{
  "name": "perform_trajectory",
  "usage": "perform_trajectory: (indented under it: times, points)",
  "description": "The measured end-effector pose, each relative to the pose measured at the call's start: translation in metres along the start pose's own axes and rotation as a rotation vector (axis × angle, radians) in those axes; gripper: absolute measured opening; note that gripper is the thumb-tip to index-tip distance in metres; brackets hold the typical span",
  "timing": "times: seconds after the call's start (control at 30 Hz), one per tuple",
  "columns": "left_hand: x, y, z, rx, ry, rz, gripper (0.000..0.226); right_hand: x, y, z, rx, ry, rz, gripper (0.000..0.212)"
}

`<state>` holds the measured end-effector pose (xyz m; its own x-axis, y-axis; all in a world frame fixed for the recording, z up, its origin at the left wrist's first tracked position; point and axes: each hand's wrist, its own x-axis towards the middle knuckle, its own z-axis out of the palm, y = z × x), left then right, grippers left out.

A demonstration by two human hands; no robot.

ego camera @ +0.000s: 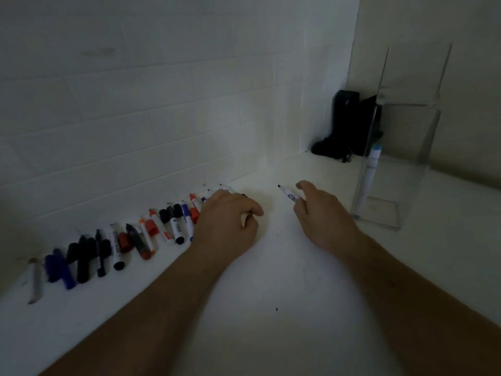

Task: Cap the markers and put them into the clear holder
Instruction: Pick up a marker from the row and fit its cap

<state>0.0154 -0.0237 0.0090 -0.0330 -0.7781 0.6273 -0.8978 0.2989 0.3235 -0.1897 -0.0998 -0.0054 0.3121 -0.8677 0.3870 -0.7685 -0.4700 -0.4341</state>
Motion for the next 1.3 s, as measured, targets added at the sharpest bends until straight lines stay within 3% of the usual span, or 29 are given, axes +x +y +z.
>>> perform_trajectory:
  times: [0.07,0.13,0.33,0.47,0.57,0.77,0.9,0.97,1.3]
  points:
    - [0.009,0.002,-0.003,0.080,0.024,-0.073,0.022,0.000,0.001,0.001,0.017,0.020,-0.044,0.029]
    - [0.024,0.003,-0.006,0.164,-0.050,-0.149,0.025,0.000,0.002,0.003,0.062,0.026,-0.047,0.036]
    - [0.086,0.001,-0.006,0.427,-0.608,-0.322,0.039,0.000,0.007,0.002,0.139,0.066,0.007,0.038]
    - [0.100,-0.002,0.010,0.510,-0.786,-0.314,0.035,0.002,0.010,0.002,0.183,0.094,0.028,0.032]
    - [0.101,-0.007,0.013,0.437,-0.659,-0.268,0.035,0.001,0.010,0.002,0.232,0.108,0.024,0.033]
    - [0.050,0.012,-0.014,-0.155,-0.258,-0.194,0.023,-0.001,0.006,-0.002,0.292,0.150,0.001,0.018]
    - [0.003,0.015,-0.012,-0.516,-0.026,-0.386,0.021,-0.005,0.002,-0.001,0.265,0.097,-0.013,0.011]
    - [-0.006,0.011,-0.009,-0.575,-0.005,-0.440,0.029,-0.006,-0.001,-0.003,0.263,0.109,-0.039,0.013]
    - [-0.010,-0.001,-0.007,-0.492,-0.035,-0.358,0.033,-0.012,-0.016,-0.008,0.226,0.071,-0.178,0.037]
